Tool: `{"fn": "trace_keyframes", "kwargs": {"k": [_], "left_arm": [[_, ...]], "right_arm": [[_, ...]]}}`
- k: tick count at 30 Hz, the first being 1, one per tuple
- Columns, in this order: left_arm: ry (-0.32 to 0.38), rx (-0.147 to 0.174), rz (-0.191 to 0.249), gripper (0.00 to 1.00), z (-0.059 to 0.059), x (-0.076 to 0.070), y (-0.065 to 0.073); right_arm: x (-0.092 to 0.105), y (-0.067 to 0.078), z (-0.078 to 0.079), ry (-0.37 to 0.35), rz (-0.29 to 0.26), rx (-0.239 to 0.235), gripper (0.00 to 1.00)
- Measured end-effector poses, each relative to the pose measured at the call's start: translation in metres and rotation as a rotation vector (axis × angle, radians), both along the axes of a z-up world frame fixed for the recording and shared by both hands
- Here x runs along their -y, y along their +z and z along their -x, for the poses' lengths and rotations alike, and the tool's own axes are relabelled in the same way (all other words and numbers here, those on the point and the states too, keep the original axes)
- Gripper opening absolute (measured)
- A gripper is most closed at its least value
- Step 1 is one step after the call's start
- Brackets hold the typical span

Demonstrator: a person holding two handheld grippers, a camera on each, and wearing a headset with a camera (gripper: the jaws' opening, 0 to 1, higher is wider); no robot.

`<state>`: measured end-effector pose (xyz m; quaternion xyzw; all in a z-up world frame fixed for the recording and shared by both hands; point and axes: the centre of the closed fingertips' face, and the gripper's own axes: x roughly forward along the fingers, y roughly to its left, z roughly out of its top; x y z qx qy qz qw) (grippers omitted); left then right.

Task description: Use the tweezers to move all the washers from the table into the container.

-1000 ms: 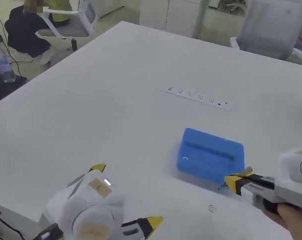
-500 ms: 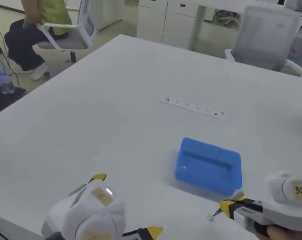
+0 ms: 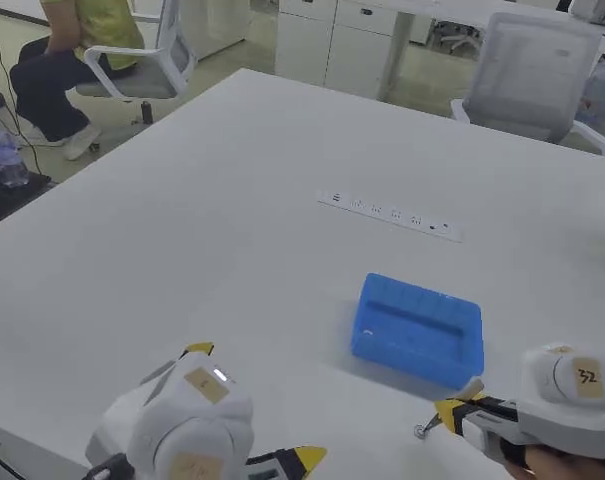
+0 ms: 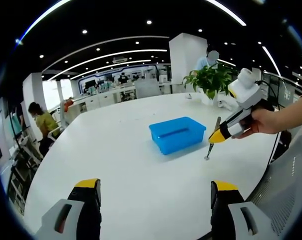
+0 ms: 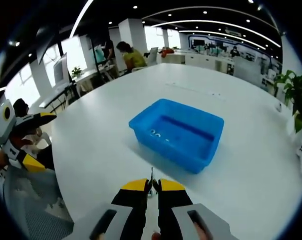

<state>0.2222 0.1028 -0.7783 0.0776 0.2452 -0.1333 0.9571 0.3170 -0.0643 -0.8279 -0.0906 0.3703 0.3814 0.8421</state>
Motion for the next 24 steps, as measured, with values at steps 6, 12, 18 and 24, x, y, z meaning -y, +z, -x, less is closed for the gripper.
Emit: {"fn": "trace_keyframes", "kwargs": {"k": [6, 12, 18, 24], "left_arm": [[0.002, 0.001, -0.001, 0.93, -0.0002, -0.0005, -0.0004], [0.003, 0.001, -0.002, 0.93, -0.0002, -0.0009, -0.0002], [-0.005, 0.002, 0.002, 0.93, 0.0001, 0.0006, 0.0001], [-0.018, -0.004, -0.004, 0.93, 0.0009, 0.0031, -0.0015]], "right_arm": [[-0.0034, -0.0005, 0.0013, 0.008, 0.009, 0.005, 0.04], [-0.0061, -0.0027, 0.0077, 0.029, 0.032, 0.030, 0.03], [-0.0042, -0.0027, 0.0064, 0.037, 0.057, 0.032, 0.02], [-0.0056, -0.0009, 0.0088, 0.059, 0.079, 0.023, 0.02]]}}
